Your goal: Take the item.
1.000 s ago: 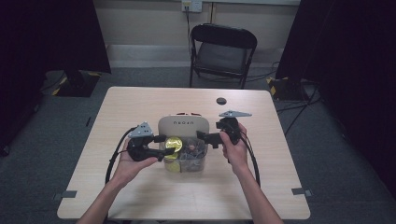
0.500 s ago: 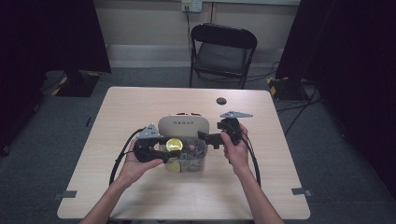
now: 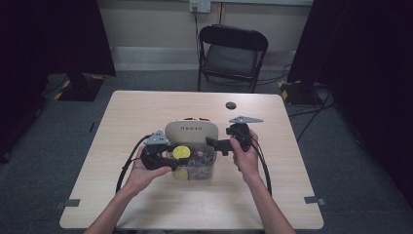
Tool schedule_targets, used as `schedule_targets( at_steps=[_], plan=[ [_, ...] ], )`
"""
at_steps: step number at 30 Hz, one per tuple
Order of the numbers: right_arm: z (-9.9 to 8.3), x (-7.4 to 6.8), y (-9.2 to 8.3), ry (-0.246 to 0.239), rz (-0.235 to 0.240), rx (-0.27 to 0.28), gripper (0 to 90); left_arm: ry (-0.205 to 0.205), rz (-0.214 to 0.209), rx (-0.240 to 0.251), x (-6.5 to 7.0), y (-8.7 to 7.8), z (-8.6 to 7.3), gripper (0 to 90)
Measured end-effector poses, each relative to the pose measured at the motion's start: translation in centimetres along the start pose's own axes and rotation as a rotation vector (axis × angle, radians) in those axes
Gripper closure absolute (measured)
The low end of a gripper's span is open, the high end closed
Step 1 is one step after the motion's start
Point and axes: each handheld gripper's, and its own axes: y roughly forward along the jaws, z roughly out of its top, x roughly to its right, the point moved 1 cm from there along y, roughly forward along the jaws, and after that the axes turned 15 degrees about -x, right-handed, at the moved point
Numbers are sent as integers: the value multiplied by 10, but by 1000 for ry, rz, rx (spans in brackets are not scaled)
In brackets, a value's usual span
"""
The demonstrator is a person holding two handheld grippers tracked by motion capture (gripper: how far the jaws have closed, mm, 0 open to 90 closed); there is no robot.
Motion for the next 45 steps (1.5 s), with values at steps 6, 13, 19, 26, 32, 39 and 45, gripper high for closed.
schedule_targets(
  at_steps=[6, 13, 19, 26, 32, 39, 45],
  plan=[
    [0, -1, 1, -2, -3, -2, 0, -5, -2, 4, 0, -1, -1, 380],
    [0, 0, 2, 0, 0, -3, 0, -6, -18, 22, 0, -1, -2, 382],
    [-1, -1, 2, 3, 1, -5, 0, -19, -34, 33, 0, -5, -2, 382],
    [-2, 0, 3, 6, 2, -4, 0, -26, -33, 54, -1, -11, -4, 383],
    [-2, -1, 4, 4, -1, -9, 0, -35, -36, 64, -2, -18, -5, 383],
    [-2, -1, 3, 2, -3, -8, 0, -38, -28, 83, -5, -30, -8, 383],
    [-2, -1, 2, 6, -5, -2, 0, -46, -22, 105, -10, -42, -9, 383]
  ],
)
